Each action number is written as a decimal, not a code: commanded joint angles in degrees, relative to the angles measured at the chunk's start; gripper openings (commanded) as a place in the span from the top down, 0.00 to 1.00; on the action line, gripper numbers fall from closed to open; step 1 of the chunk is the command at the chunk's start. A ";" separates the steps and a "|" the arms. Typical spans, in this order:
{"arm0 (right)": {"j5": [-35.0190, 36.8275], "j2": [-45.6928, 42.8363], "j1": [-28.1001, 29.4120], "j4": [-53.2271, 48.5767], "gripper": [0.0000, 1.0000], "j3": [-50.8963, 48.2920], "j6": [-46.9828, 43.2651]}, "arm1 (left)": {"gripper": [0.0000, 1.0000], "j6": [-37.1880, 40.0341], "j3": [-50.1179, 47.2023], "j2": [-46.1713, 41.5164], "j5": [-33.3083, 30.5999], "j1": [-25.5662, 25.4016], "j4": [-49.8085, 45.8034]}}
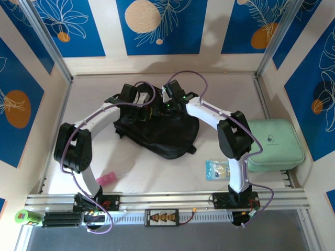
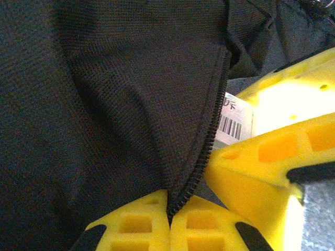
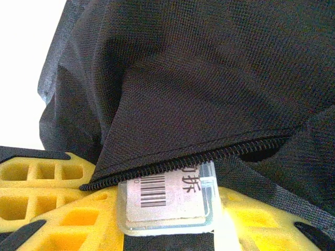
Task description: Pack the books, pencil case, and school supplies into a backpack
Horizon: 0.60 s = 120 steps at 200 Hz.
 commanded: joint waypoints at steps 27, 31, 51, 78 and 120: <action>-5.14 -0.92 -0.84 10.70 0.51 -3.94 3.73 | 1.00 -1.48 3.04 0.55 1.93 0.61 -4.38; -5.85 -1.43 -0.98 11.28 0.49 -4.62 3.98 | 1.00 -1.50 3.04 0.63 1.93 0.68 -4.43; -10.01 -4.03 -1.90 13.65 0.43 -8.10 6.12 | 1.00 -1.93 3.28 1.07 1.84 1.01 -4.94; -13.25 -5.81 -2.37 13.89 0.40 -11.27 10.26 | 1.00 -2.74 3.83 1.81 0.70 1.34 -5.79; -9.15 -7.31 -1.37 13.52 0.56 -15.22 13.89 | 1.00 -3.07 4.67 2.18 0.70 1.33 -6.35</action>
